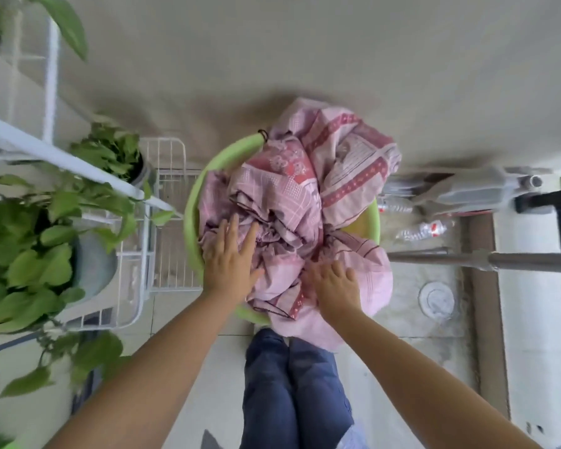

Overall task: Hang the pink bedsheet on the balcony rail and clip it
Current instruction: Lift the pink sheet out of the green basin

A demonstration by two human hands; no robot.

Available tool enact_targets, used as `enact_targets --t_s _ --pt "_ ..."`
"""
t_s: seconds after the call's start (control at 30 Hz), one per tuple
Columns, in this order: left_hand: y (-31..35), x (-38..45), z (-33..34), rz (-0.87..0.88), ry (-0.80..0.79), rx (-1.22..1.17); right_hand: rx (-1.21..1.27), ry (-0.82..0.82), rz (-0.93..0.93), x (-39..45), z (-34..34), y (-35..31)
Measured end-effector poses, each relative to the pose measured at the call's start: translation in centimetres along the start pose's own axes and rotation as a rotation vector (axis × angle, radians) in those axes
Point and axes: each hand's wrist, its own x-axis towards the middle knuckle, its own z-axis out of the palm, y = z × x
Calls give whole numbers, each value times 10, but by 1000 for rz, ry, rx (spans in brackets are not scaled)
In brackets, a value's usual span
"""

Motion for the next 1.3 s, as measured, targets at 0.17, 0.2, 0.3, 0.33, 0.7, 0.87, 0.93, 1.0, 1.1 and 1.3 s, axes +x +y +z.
enact_targets --t_s 0.17,0.2,0.3,0.33,0.7,0.87,0.93,1.0,1.1,1.3 --pt "3 62 -19 181 237 -13 25 382 -45 37 -15 16" --pt "6 73 -26 188 166 -8 27 481 -51 42 -20 20" --pt "8 93 -33 170 -134 4 43 650 -60 57 -37 34" --pt "6 94 -32 163 -208 -7 43 693 -66 64 -41 38" --pt "19 65 31 70 -163 95 -143 192 58 129 -78 49" --pt "9 64 43 160 136 38 -106 365 -71 107 -70 44" --pt "7 58 25 182 222 -19 -47 495 -131 90 -78 44" --pt "6 45 -1 196 306 -90 5 599 -171 71 -89 44" --pt "6 16 -55 229 463 -164 71 754 -160 39 -125 41" --pt "11 -52 -181 391 732 -184 233 1073 -131 -58 -214 33"
